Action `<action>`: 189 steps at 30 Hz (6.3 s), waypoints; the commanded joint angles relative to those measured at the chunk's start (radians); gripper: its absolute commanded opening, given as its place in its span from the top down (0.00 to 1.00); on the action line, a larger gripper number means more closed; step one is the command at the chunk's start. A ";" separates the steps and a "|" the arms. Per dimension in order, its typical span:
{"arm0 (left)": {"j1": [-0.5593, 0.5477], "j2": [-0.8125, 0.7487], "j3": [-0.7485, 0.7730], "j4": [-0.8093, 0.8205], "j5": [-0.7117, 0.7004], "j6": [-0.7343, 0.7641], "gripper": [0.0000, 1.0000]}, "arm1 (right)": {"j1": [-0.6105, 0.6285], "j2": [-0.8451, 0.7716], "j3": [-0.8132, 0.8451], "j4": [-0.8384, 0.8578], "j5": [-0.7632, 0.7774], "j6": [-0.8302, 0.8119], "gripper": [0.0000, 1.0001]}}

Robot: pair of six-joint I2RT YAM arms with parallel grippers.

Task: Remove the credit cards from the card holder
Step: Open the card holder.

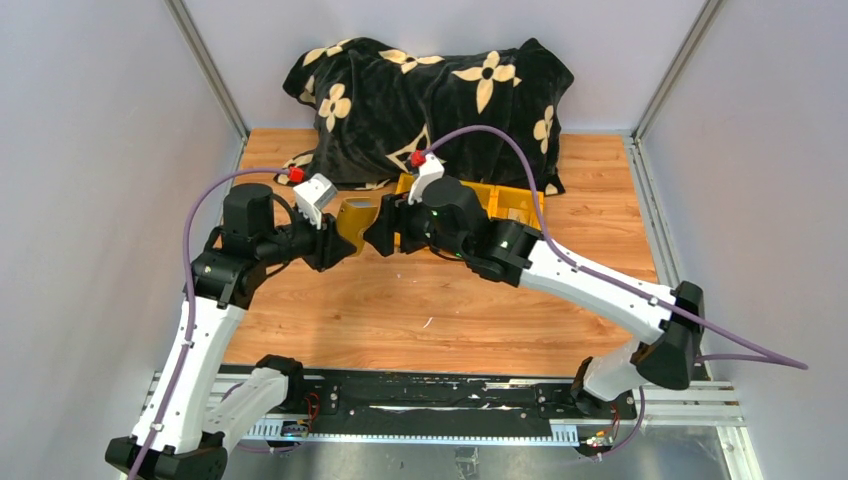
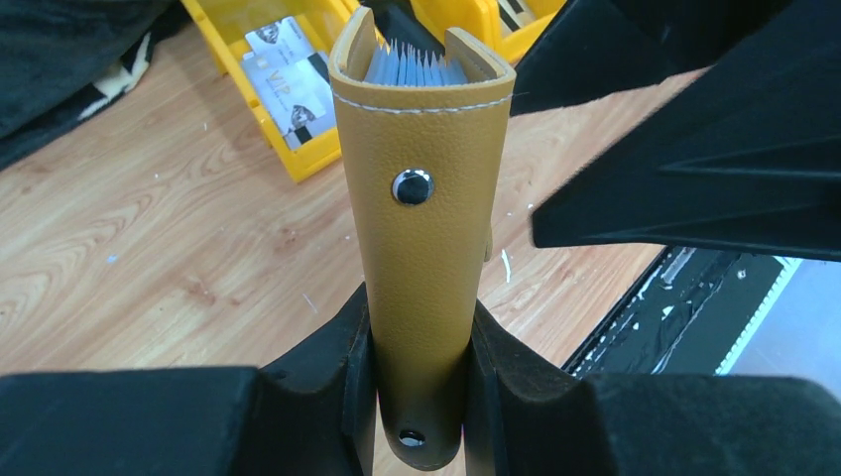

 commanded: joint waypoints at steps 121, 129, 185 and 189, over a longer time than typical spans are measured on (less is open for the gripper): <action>-0.014 -0.180 0.019 0.669 0.394 -0.742 1.00 | -0.029 -0.158 -0.454 1.294 -0.431 -0.020 0.13; -0.014 -0.188 0.036 0.673 0.380 -0.750 1.00 | -0.029 -0.265 -0.457 1.143 -0.669 -0.111 0.08; -0.014 -0.241 0.023 0.775 0.366 -0.924 1.00 | -0.006 -0.123 -0.405 1.445 -0.113 0.091 0.90; -0.014 -0.244 0.020 0.770 0.351 -0.899 1.00 | -0.006 -0.153 -0.418 1.411 -0.105 0.104 1.00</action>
